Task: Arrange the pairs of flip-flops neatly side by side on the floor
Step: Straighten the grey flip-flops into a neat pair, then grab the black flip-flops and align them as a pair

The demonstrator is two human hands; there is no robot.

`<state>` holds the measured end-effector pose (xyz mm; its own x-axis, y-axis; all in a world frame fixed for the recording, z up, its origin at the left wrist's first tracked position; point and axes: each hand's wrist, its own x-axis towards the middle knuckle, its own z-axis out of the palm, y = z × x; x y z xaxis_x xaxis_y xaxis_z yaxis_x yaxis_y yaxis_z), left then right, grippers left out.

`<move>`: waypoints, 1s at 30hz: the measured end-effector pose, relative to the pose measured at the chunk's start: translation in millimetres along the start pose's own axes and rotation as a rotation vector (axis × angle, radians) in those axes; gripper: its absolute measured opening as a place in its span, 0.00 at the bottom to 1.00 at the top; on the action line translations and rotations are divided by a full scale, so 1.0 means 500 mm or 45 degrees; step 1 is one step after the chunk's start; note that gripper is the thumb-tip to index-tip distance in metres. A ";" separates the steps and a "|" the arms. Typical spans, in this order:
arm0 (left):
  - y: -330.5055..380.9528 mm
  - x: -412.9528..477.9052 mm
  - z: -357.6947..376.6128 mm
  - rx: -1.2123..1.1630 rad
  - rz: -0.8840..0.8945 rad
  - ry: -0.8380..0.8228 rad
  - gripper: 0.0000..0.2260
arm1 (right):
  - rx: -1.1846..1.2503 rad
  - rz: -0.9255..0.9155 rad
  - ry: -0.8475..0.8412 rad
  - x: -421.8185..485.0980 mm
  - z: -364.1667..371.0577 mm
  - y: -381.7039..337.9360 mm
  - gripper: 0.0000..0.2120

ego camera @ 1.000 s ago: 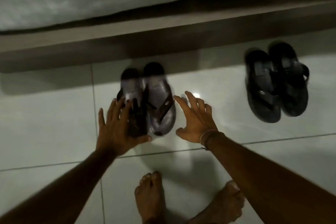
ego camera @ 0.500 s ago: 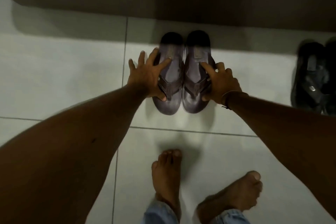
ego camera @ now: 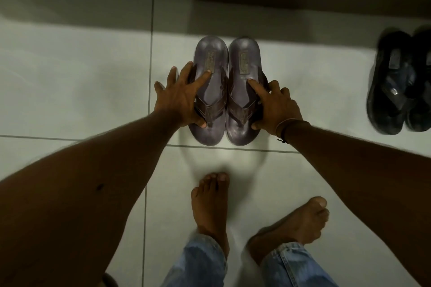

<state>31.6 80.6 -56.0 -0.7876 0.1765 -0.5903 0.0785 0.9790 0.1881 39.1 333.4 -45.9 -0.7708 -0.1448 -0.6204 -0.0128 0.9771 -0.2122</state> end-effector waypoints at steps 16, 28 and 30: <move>0.001 -0.003 -0.009 0.020 0.049 0.046 0.72 | 0.077 -0.049 0.017 -0.032 -0.002 0.039 0.69; 0.375 0.069 -0.138 0.087 0.364 0.113 0.63 | -0.061 0.337 0.156 -0.201 -0.205 0.461 0.65; 0.477 0.093 -0.137 0.047 0.394 0.061 0.61 | -0.038 0.404 0.186 -0.222 -0.224 0.553 0.61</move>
<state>-28.0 315.4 15.2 -0.7510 0.4624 -0.4714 0.3402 0.8828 0.3240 49.9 637.0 49.0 -0.8225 0.1883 -0.5367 0.2248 0.9744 -0.0026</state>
